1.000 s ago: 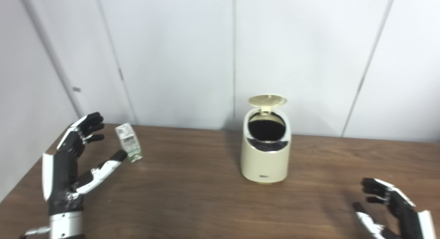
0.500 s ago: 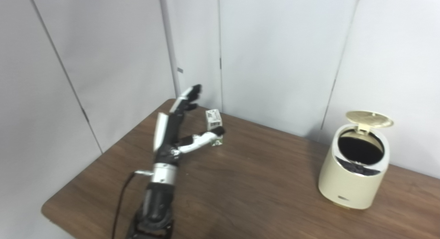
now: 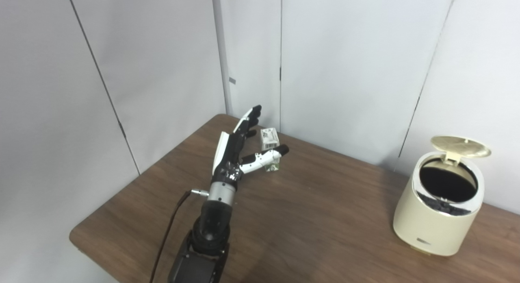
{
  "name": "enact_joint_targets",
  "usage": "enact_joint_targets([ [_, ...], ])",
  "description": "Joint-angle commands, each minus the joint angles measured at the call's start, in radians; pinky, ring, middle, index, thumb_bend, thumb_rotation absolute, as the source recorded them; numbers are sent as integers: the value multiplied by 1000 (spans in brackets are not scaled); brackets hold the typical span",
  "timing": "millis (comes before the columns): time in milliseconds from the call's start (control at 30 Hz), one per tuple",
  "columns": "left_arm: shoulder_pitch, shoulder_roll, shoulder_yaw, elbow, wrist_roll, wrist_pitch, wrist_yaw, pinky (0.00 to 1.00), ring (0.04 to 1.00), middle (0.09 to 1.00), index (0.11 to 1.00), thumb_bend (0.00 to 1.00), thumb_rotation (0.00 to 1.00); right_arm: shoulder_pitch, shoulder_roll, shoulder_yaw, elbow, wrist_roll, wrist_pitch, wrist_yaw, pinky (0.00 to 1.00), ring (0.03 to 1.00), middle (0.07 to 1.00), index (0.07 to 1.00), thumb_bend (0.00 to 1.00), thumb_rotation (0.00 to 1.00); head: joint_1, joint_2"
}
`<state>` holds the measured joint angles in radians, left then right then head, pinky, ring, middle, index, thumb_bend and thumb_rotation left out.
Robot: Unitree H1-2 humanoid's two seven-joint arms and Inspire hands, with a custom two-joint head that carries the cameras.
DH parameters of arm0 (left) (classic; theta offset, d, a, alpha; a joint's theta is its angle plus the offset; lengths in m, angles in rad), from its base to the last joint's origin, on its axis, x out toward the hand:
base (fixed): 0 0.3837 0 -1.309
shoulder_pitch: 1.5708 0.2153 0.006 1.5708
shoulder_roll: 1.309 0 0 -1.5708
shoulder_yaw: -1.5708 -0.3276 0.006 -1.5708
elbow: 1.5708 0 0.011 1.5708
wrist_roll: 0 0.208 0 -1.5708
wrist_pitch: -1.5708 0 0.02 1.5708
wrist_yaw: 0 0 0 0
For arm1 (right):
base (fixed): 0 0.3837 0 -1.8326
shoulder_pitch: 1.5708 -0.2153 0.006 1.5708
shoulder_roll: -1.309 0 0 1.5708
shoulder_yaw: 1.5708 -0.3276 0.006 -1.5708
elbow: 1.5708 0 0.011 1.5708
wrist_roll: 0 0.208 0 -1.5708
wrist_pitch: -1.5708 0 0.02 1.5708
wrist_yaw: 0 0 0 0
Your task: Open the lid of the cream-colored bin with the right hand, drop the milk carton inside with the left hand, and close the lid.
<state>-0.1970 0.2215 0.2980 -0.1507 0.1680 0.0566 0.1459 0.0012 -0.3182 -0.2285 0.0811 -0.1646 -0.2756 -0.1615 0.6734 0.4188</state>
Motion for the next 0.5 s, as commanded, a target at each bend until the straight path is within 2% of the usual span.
enact_joint_targets([
  [0,-58,50,2,4,28,-8,15,810,891,905,929,966,396,12,3,4,36,-12,-23,-9,594,664,694,665,276,284,-2,-4],
  [133,-86,80,10,40,4,4,5,814,897,905,924,956,362,9,9,5,45,-16,-27,-15,593,663,695,668,283,291,-8,-13],
  [233,-96,107,11,64,3,6,5,859,914,913,942,936,344,9,13,7,42,-12,-29,-13,595,665,698,671,293,311,-18,-20],
  [333,-106,127,16,101,37,-2,38,875,907,900,936,963,377,11,15,8,44,-10,-30,-13,605,669,702,673,295,322,-23,-26],
  [467,-131,130,38,153,52,-5,91,910,930,903,929,975,344,6,10,8,73,2,-60,-10,602,671,706,677,296,307,-29,-34],
])
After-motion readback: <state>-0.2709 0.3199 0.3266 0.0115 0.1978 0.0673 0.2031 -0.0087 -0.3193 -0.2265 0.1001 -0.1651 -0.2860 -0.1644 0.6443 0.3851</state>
